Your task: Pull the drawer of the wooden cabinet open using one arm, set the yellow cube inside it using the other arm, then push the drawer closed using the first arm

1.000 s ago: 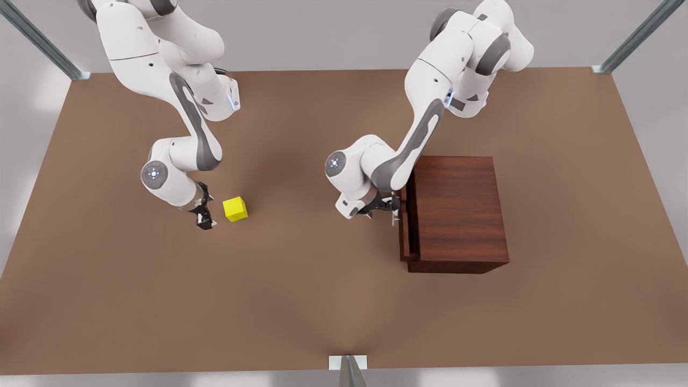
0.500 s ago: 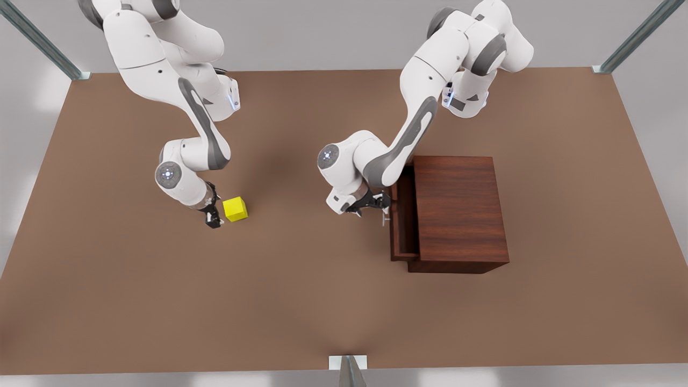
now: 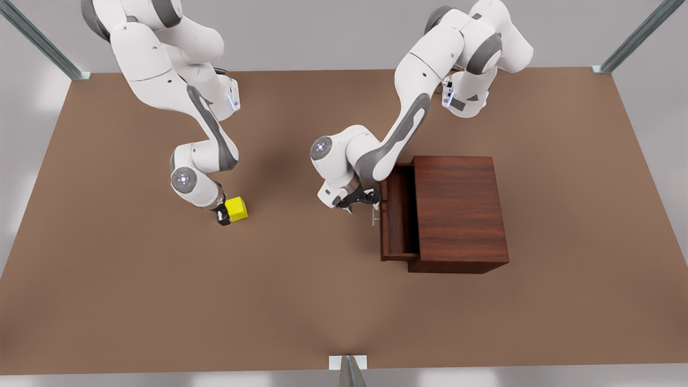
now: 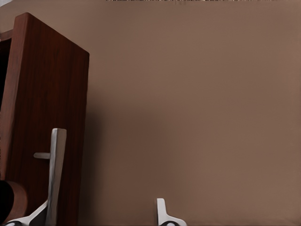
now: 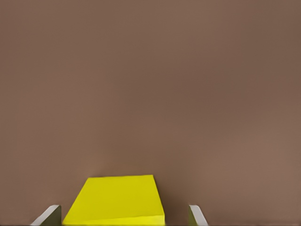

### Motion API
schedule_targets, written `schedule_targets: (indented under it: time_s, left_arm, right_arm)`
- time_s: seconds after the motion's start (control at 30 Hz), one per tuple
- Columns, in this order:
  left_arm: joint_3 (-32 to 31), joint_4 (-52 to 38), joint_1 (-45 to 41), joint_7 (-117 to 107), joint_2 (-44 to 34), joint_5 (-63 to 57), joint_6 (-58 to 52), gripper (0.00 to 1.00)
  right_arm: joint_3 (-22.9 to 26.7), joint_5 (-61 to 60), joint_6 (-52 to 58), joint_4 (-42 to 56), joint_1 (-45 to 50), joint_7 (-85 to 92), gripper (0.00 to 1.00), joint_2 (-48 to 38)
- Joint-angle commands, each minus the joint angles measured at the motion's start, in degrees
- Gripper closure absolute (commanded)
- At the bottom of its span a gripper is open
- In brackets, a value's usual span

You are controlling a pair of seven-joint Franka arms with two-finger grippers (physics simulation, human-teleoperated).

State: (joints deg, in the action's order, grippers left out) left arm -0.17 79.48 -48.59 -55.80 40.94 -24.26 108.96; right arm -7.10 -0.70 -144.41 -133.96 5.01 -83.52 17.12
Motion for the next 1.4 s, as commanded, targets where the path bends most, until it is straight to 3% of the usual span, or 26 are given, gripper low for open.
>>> schedule_targets:
  time_s: [0.0,0.57,0.77,0.83,0.97,1.07,1.2,1.23,1.3,1.37]
  left_arm:
    - [0.0,-0.4,-0.4,-4.6,0.1,0.0,0.2,0.00]
    - [0.0,-1.3,-2.6,-6.8,0.0,-0.1,-0.5,0.00]
    - [0.1,-3.4,-4.3,-6.5,-1.4,1.4,-6.1,0.00]
    - [-1.2,-4.3,-4.7,-6.2,-4.1,2.6,-12.6,0.00]
    - [-1.1,-4.3,-4.1,-1.2,-9.0,6.4,-18.3,0.00]
    - [-0.4,-3.3,6.6,23.3,-20.3,14.7,-26.3,0.00]
    - [-0.1,4.3,39.5,61.5,-30.1,29.3,-25.9,0.00]
    - [0.4,6.5,47.3,64.8,-32.7,39.0,-24.0,0.00]
    - [-0.9,5.8,47.9,65.0,-33.8,29.0,-22.3,0.00]
    - [-0.7,3.5,47.8,64.9,-32.2,28.9,-20.0,0.00]
  right_arm:
    - [-0.5,0.1,-0.3,0.1,0.0,-0.1,0.00,0.5]
    - [-2.2,-0.2,-3.8,0.6,-0.4,-0.6,0.00,2.8]
    - [-2.2,-0.1,-3.7,0.6,-0.6,-0.2,0.15,2.8]
    - [-2.2,-0.1,-3.7,0.6,-0.7,-0.3,0.24,2.8]
    - [-2.2,-0.1,-3.4,0.6,-0.7,-0.3,0.24,2.3]
    - [-2.4,-0.2,-2.1,0.7,-0.7,-0.4,0.25,0.5]
    - [-2.7,-1.2,1.8,2.0,-0.6,-0.6,0.27,-2.1]
    - [-2.9,-1.9,2.4,2.5,-0.6,-0.6,0.29,-2.6]
    - [-3.0,-2.0,5.0,3.9,-0.6,-0.7,0.29,-3.4]
    - [-3.5,-5.1,8.6,6.5,-0.3,-0.9,0.29,-4.1]
